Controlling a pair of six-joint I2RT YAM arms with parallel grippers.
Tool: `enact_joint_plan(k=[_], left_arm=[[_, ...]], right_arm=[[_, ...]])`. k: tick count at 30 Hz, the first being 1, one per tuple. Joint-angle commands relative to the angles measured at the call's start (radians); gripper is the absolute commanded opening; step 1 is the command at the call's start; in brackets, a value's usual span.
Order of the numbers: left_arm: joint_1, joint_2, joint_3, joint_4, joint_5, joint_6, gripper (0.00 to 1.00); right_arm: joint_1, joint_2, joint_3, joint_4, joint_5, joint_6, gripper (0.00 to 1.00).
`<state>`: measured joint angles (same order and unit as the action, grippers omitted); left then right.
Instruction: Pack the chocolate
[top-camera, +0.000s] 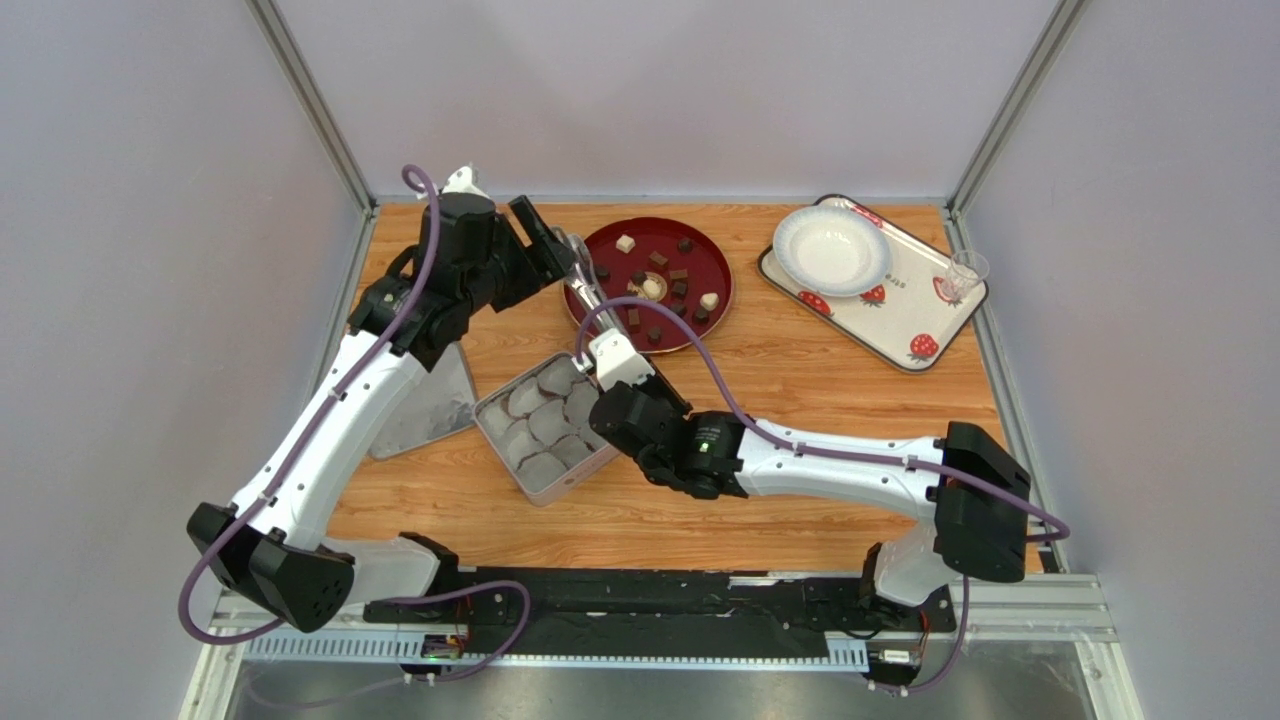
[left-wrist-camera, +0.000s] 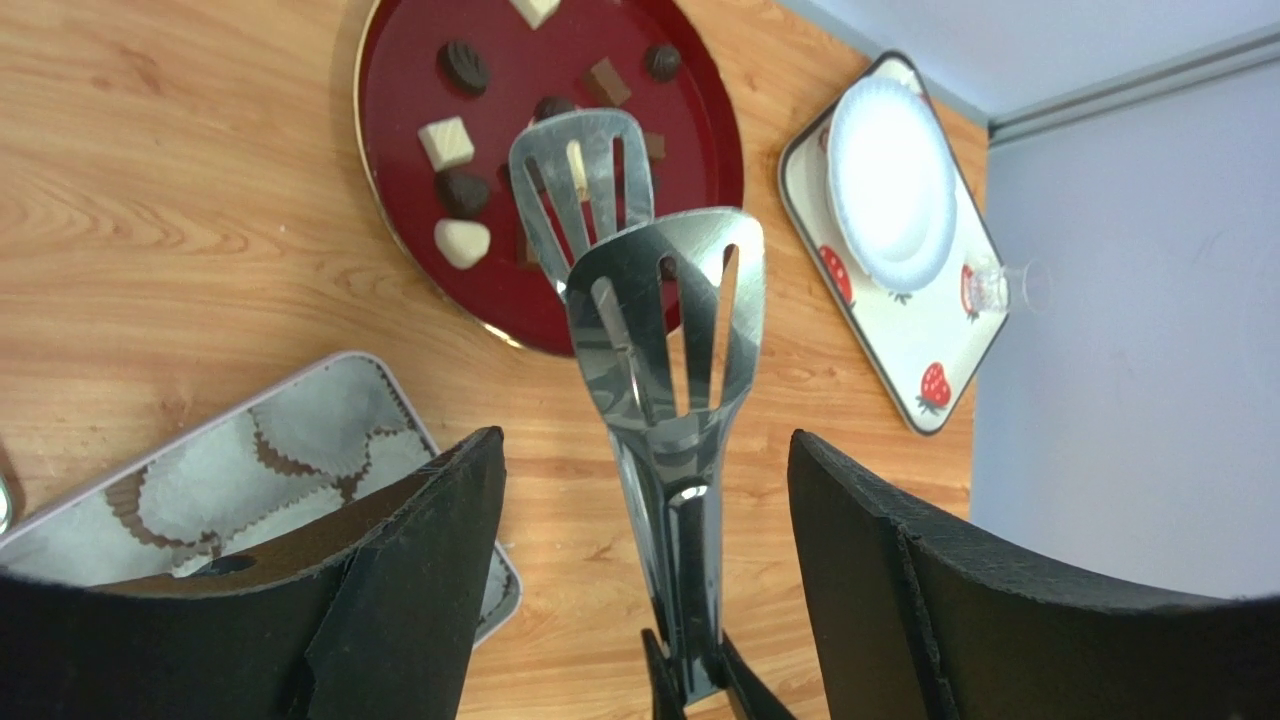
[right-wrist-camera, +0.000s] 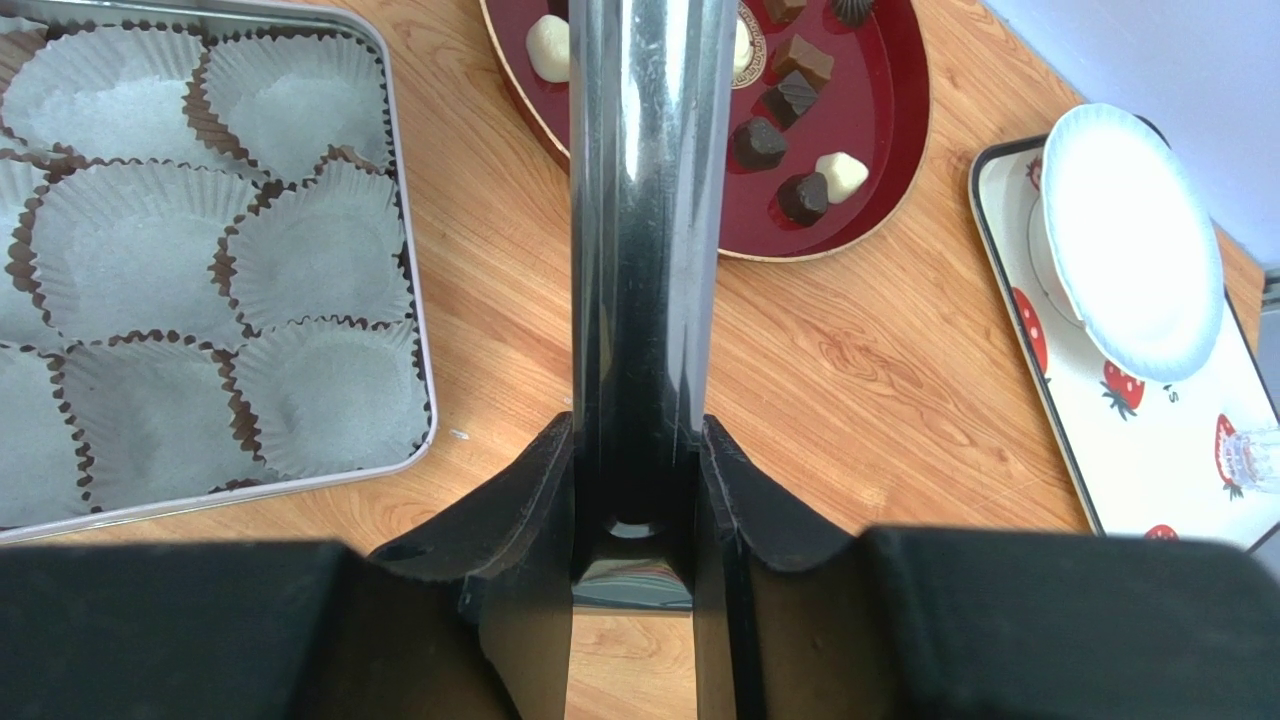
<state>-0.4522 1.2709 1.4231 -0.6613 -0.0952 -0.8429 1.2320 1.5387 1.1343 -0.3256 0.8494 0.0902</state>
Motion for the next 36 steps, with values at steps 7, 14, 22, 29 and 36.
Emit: enact_joint_plan(k=[7,14,22,29,36], left_arm=[[0.02,0.062,0.092,-0.001,-0.021,0.03,0.78],[0.02,0.107,0.119,-0.021,-0.032,0.042,0.75],[0.02,0.102,0.125,-0.035,-0.063,0.045,0.69],[0.02,0.104,0.119,-0.057,-0.067,0.044,0.67],[0.02,0.105,0.116,-0.057,-0.06,0.042,0.53]], right_arm=[[0.021,0.023,0.055,0.019,0.074,-0.018,0.11],[0.029,0.027,0.059,0.017,0.083,-0.021,0.11],[0.034,0.038,0.062,0.014,0.089,-0.026,0.11],[0.035,0.058,0.076,0.002,0.097,-0.02,0.11],[0.037,0.07,0.084,-0.006,0.105,-0.014,0.11]])
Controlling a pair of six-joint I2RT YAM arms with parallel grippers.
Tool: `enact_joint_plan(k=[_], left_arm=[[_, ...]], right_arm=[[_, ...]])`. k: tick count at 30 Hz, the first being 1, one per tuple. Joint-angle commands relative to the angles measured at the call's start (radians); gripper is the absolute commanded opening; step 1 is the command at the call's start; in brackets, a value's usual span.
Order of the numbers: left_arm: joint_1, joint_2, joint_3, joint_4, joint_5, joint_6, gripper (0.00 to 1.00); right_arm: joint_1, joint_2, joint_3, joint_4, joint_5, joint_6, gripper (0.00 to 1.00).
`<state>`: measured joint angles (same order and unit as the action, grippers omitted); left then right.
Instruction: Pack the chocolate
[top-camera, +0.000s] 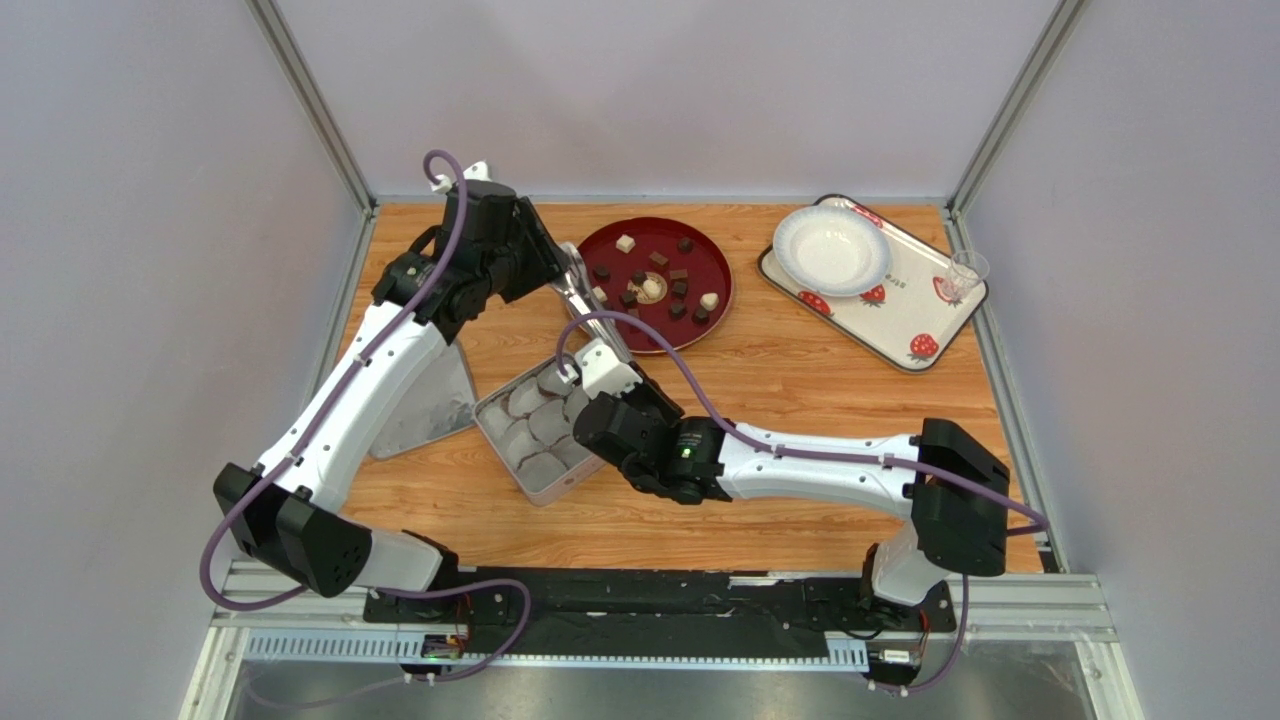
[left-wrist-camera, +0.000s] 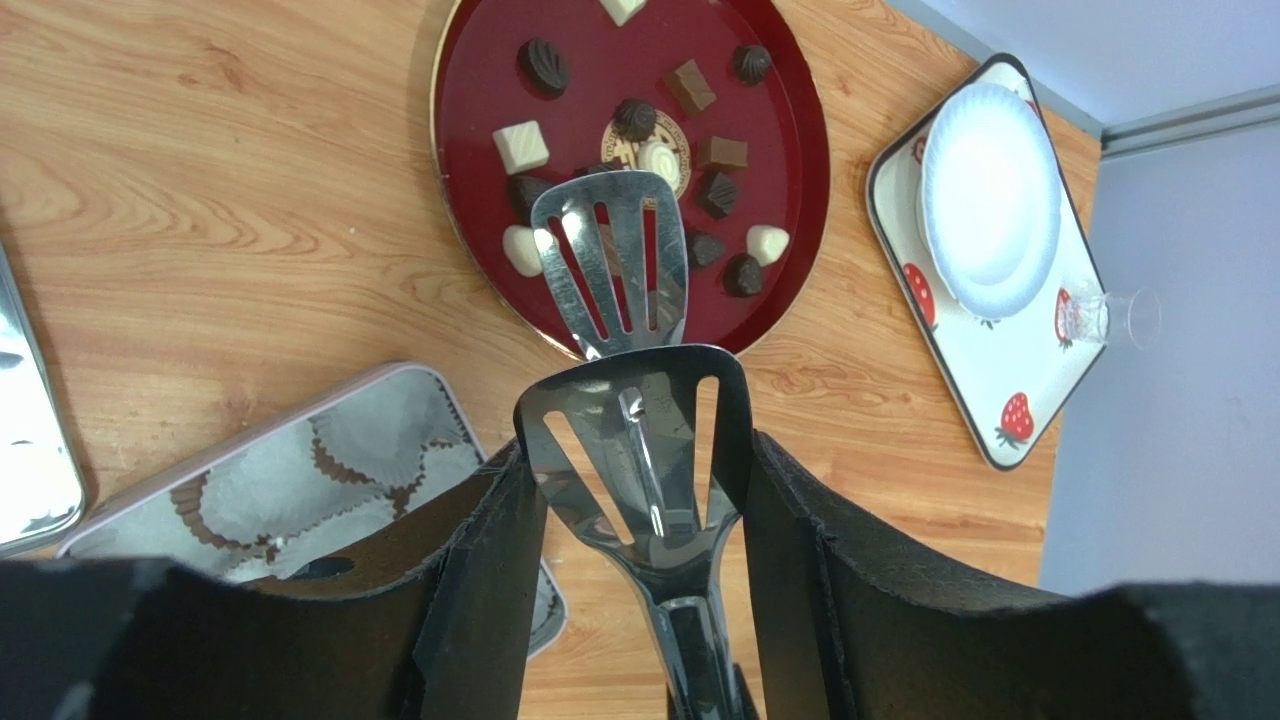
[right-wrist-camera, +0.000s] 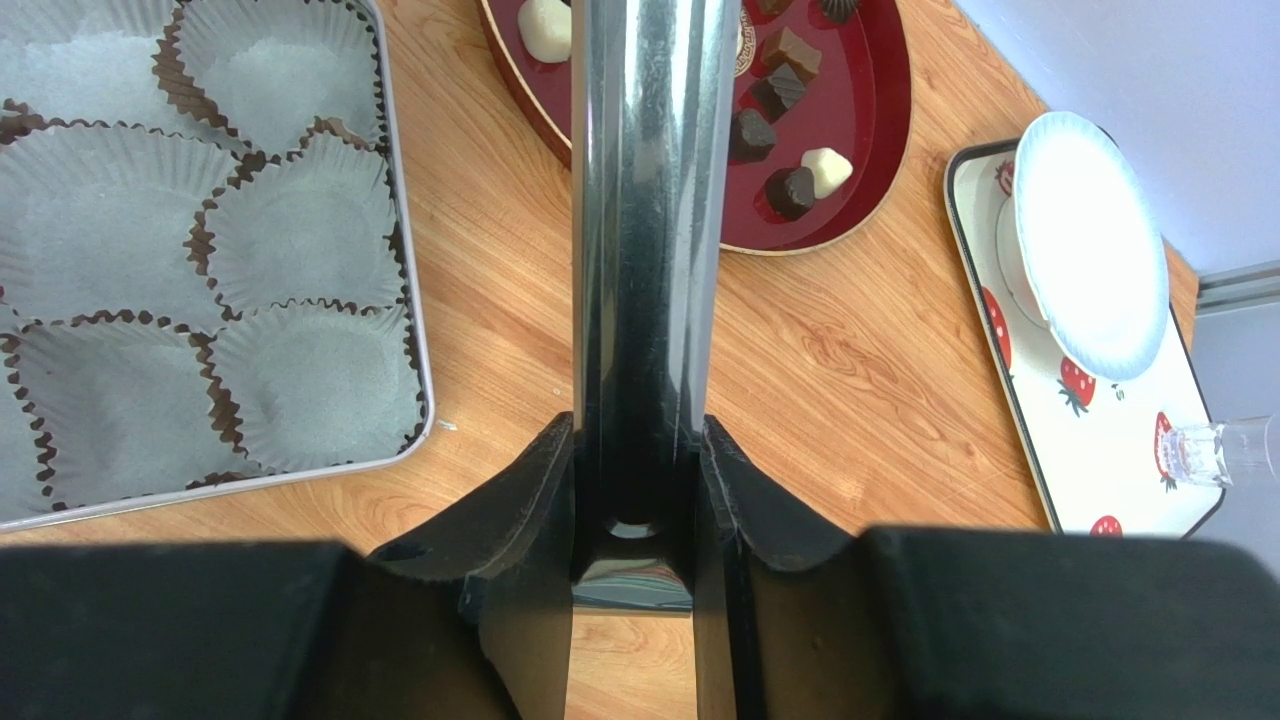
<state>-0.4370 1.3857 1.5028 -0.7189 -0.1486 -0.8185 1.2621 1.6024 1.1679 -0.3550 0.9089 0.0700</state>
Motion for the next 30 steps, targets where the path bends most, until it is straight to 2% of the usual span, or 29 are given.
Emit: enact_joint_plan(k=[1,3,4,7,9,10,11,14,20,26,30], left_arm=[[0.004,-0.011,0.034,0.004,-0.006,0.016,0.51],[0.004,-0.013,0.031,0.01,-0.006,0.016,0.5],[0.004,-0.013,0.028,0.013,-0.006,0.015,0.43],[0.006,-0.024,0.01,0.042,0.0,0.01,0.39],[0.011,-0.031,-0.007,0.068,0.01,0.001,0.39],[0.014,-0.037,-0.012,0.079,0.017,-0.004,0.33],[0.018,-0.042,-0.024,0.09,0.03,-0.005,0.33],[0.03,-0.051,-0.042,0.134,0.055,-0.019,0.32],[0.049,-0.056,-0.058,0.208,0.115,-0.028,0.3],[0.06,-0.074,-0.084,0.298,0.19,-0.031,0.3],[0.06,-0.103,-0.116,0.374,0.228,-0.037,0.3]], right_arm=[[0.006,0.008,0.05,0.022,0.044,0.01,0.11],[0.008,0.004,0.049,0.021,0.033,0.013,0.12],[0.008,-0.001,0.046,0.022,0.024,0.014,0.13],[0.008,-0.019,0.039,0.03,0.002,0.016,0.21],[0.008,-0.036,0.036,0.028,-0.007,0.019,0.32],[0.007,-0.044,0.033,0.03,-0.024,0.017,0.37],[0.006,-0.047,0.029,0.03,-0.033,0.019,0.46],[0.003,-0.065,0.023,0.027,-0.071,0.022,0.63],[-0.03,-0.142,0.012,-0.005,-0.198,0.06,0.76],[-0.14,-0.31,-0.04,0.011,-0.488,0.16,0.83],[-0.292,-0.421,-0.118,0.103,-0.819,0.281,0.86]])
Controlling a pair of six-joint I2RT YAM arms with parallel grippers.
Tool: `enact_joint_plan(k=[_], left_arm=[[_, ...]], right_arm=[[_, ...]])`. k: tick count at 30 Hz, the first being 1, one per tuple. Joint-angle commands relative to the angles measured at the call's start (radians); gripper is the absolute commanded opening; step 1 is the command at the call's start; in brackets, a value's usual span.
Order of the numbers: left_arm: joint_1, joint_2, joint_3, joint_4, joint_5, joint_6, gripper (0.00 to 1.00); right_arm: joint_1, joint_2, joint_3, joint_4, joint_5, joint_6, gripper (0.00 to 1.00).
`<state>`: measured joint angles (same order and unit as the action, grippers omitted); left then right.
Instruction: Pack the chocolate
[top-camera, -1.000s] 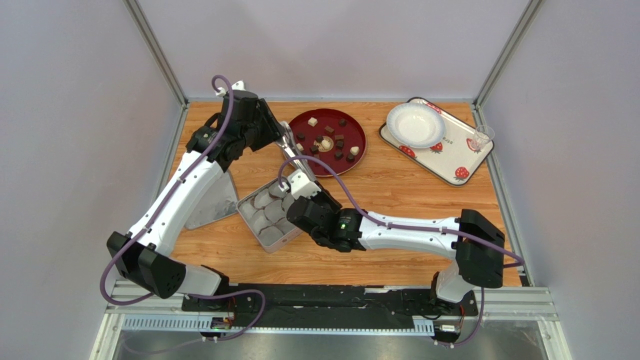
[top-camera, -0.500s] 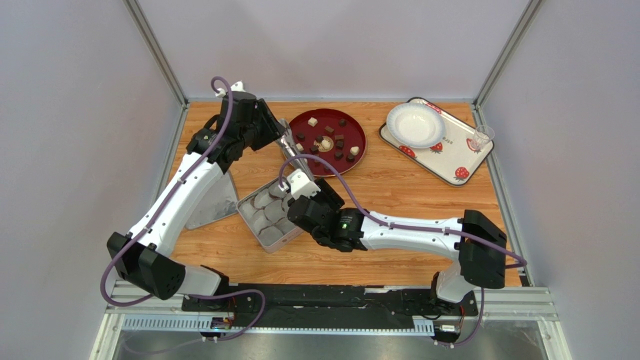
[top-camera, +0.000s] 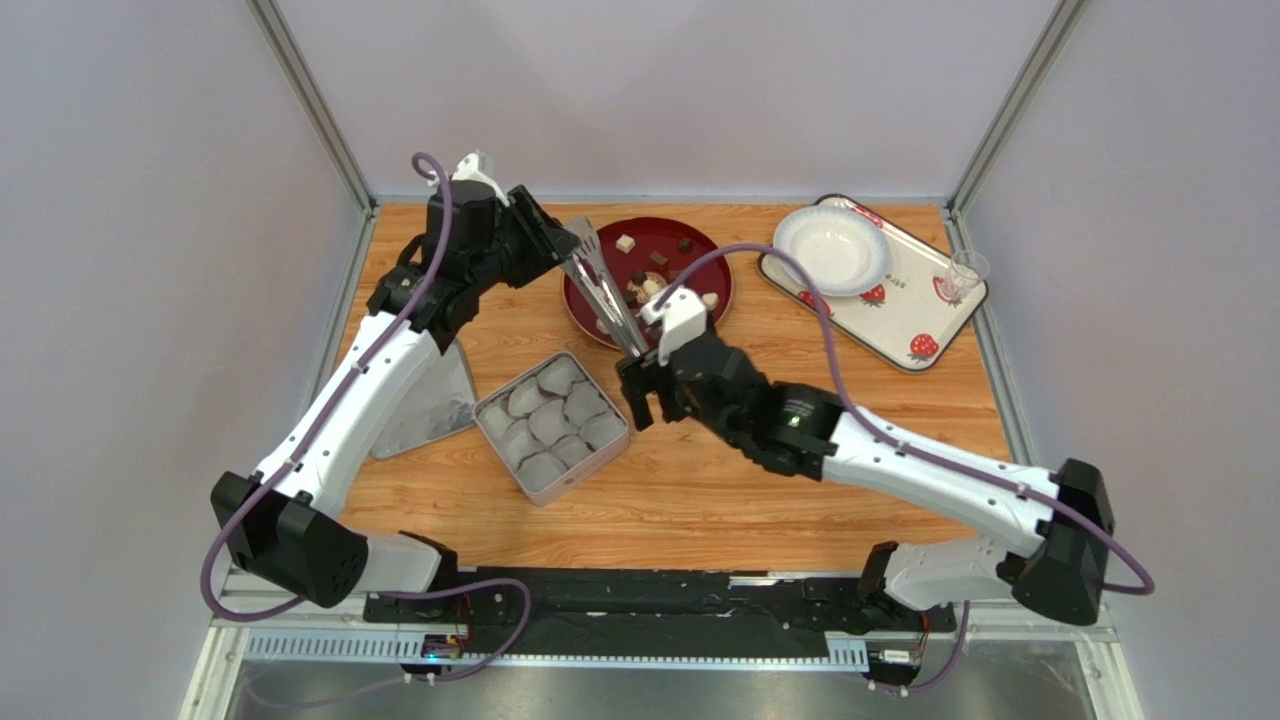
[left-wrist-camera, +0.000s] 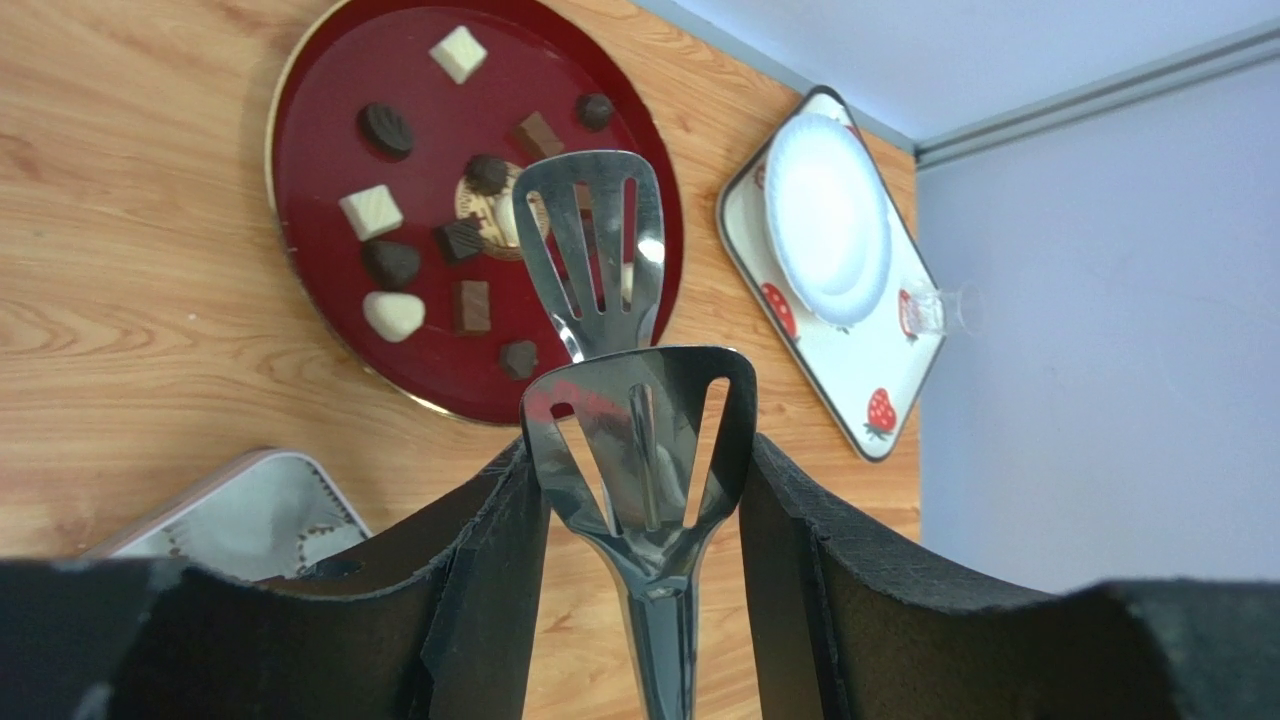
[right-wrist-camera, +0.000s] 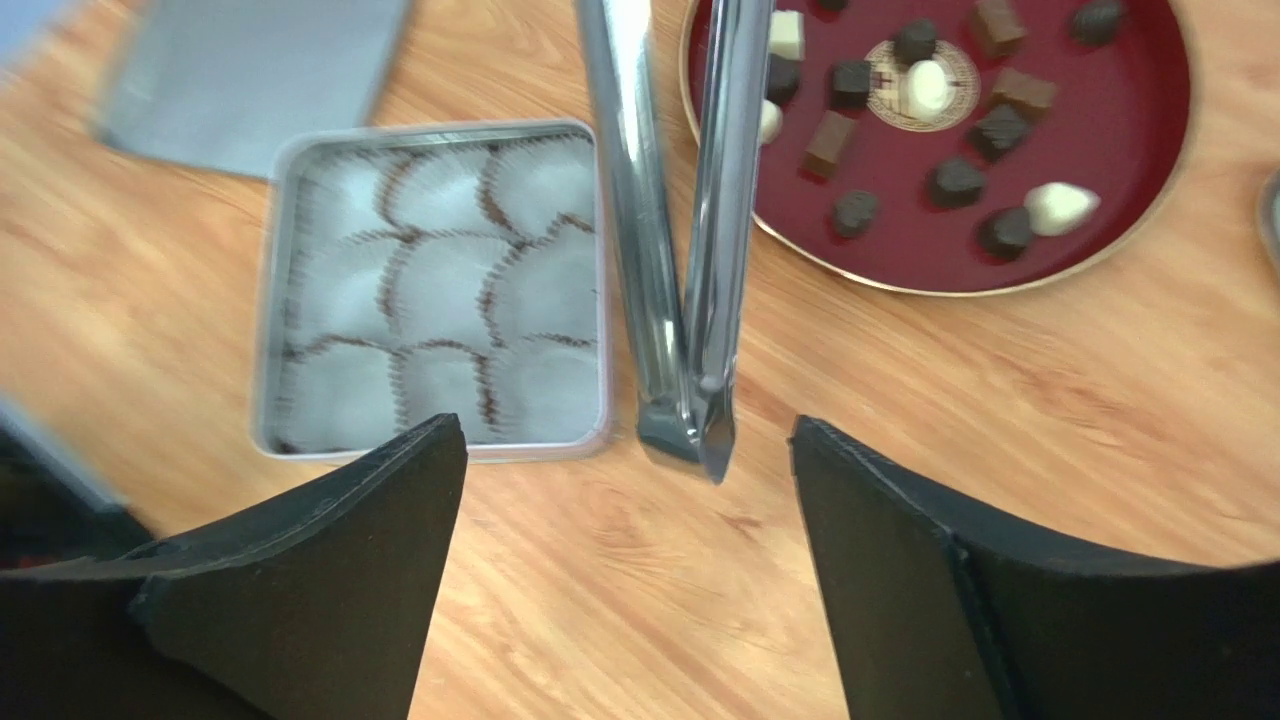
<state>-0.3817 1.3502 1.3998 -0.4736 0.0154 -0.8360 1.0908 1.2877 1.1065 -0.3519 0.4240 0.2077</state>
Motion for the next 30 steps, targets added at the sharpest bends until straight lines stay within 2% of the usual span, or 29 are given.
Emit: enact_joint_plan(k=[1,3,6,8,14,21,30], left_arm=[[0.006,-0.081,-0.03,0.142,0.08,-0.025,0.3],[0.006,-0.105,-0.054,0.18,0.093,-0.038,0.31],[0.006,-0.128,-0.082,0.213,0.113,-0.063,0.31],[0.006,-0.134,-0.088,0.222,0.127,-0.08,0.31],[0.004,-0.148,-0.111,0.254,0.175,-0.135,0.31],[0.004,-0.14,-0.13,0.267,0.251,-0.169,0.31],[0.0,-0.14,-0.122,0.248,0.253,-0.155,0.32]], right_arm=[[-0.184,-0.128,-0.101,0.128,-0.382,0.169,0.87],[-0.239,-0.165,-0.141,0.212,-0.517,0.24,0.88],[-0.316,-0.179,-0.195,0.31,-0.641,0.298,0.89],[-0.339,-0.18,-0.227,0.387,-0.668,0.314,0.9],[-0.353,-0.156,-0.257,0.498,-0.686,0.315,0.91],[-0.355,-0.091,-0.177,0.49,-0.668,0.263,0.9],[-0.356,0.004,-0.083,0.464,-0.694,0.21,0.8]])
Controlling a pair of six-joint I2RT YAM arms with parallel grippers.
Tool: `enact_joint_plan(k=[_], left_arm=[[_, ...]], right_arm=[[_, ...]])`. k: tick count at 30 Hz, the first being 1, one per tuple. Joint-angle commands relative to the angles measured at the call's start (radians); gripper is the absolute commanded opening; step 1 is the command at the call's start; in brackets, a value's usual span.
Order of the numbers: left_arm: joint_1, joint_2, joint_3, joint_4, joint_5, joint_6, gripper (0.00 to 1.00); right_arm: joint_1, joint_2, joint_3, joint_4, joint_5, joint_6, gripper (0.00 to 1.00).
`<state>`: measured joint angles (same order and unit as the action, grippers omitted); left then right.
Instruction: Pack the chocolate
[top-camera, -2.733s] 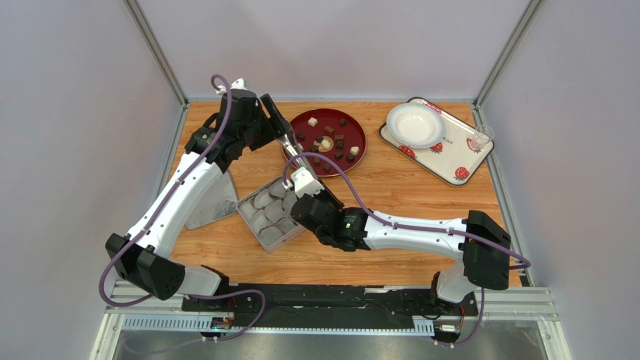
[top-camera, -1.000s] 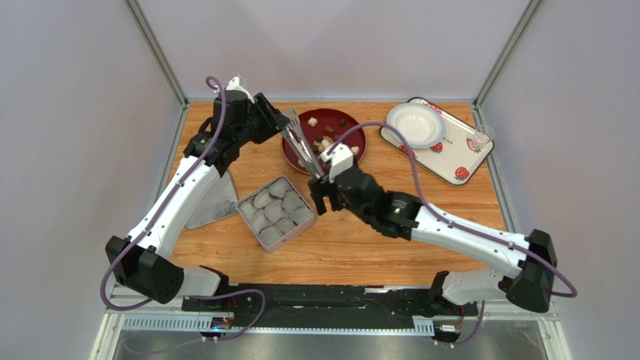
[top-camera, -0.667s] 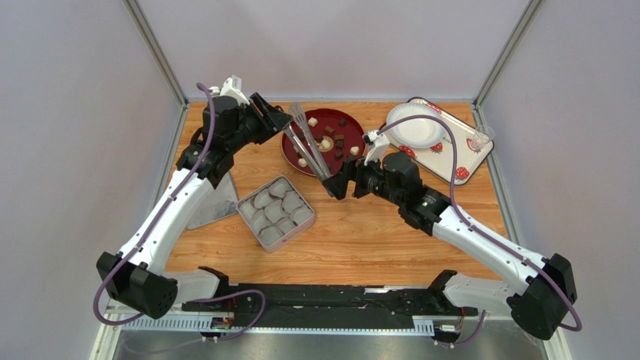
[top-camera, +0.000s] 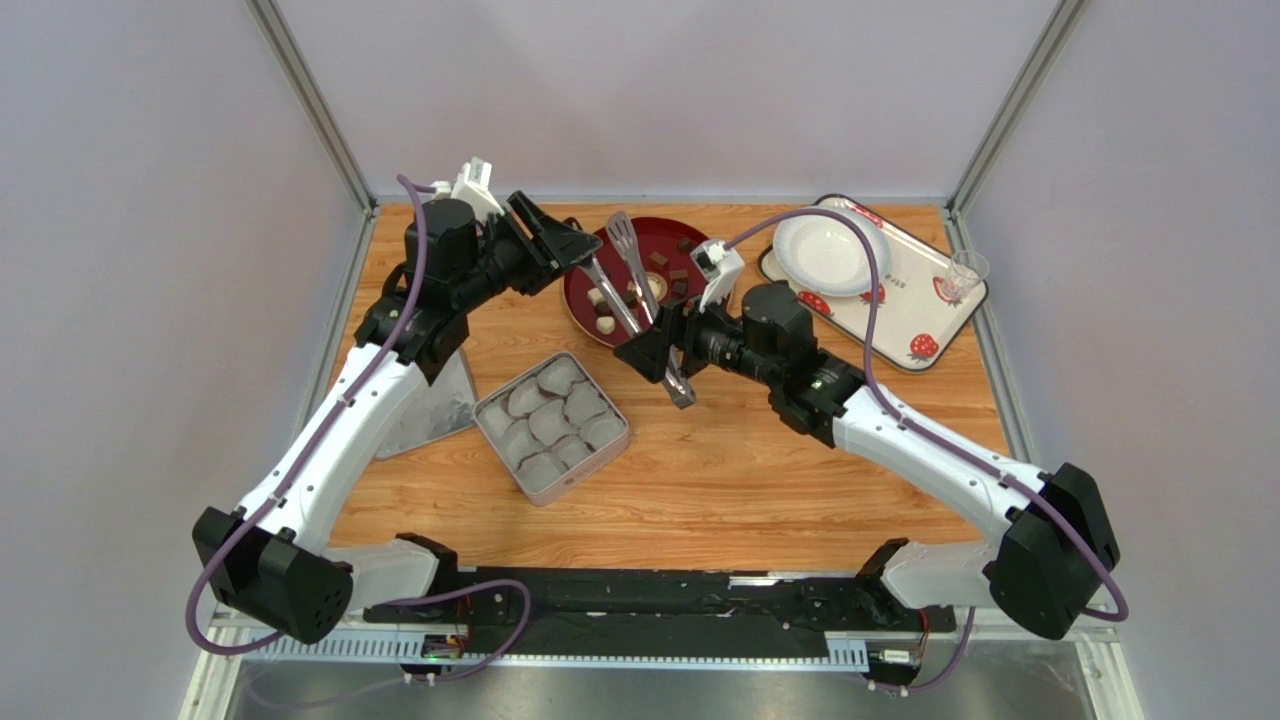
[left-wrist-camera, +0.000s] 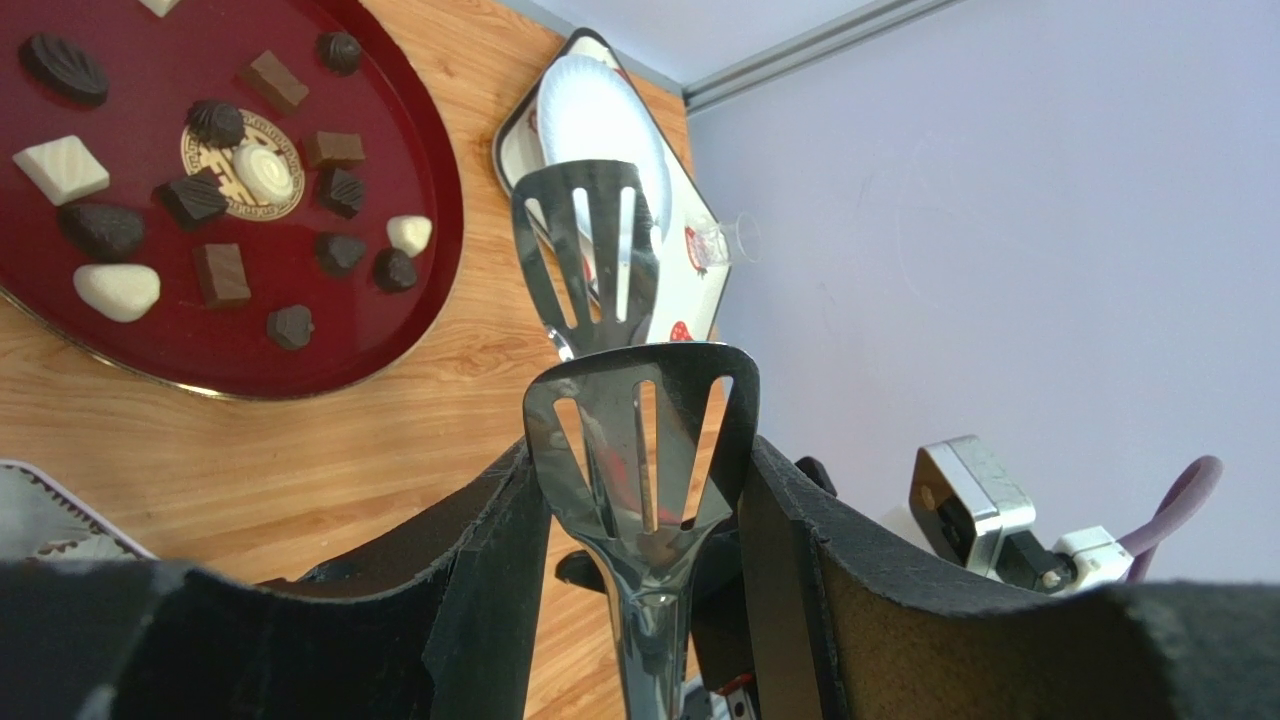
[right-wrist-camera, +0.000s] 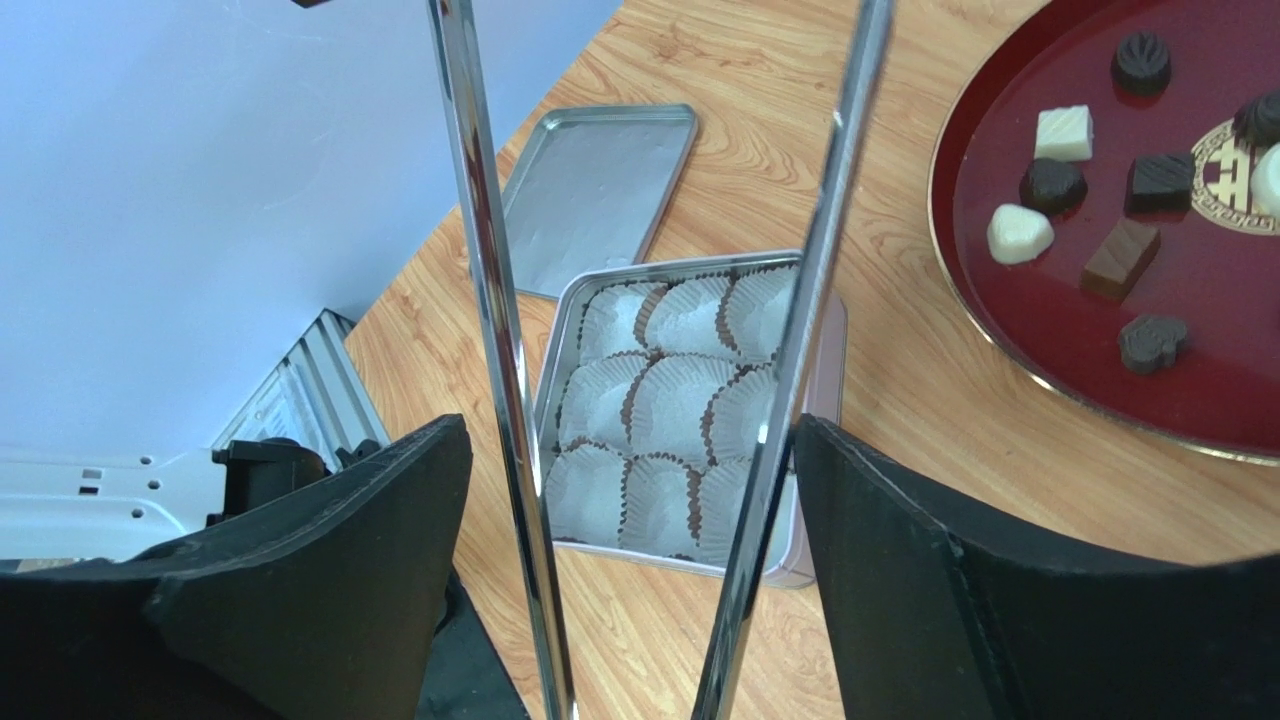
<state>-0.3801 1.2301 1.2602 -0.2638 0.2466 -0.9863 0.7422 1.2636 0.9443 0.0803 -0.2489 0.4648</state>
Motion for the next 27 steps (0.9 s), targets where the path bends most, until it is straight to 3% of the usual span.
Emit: enact_joint_plan(k=[1,12,27], left_arm=[[-0.003,-0.02,0.018,0.035,0.023,-0.003,0.32],[-0.014,-0.014,0.038,0.028,0.005,0.023,0.33],[-0.037,-0.03,0.012,0.055,-0.056,-0.002,0.33]], right_arm=[[-0.006,0.034,0.086,0.029,-0.024,-0.051,0.79],[-0.006,0.071,0.122,0.012,-0.066,-0.055,0.65],[0.005,0.125,0.156,-0.007,-0.058,-0.037,0.63]])
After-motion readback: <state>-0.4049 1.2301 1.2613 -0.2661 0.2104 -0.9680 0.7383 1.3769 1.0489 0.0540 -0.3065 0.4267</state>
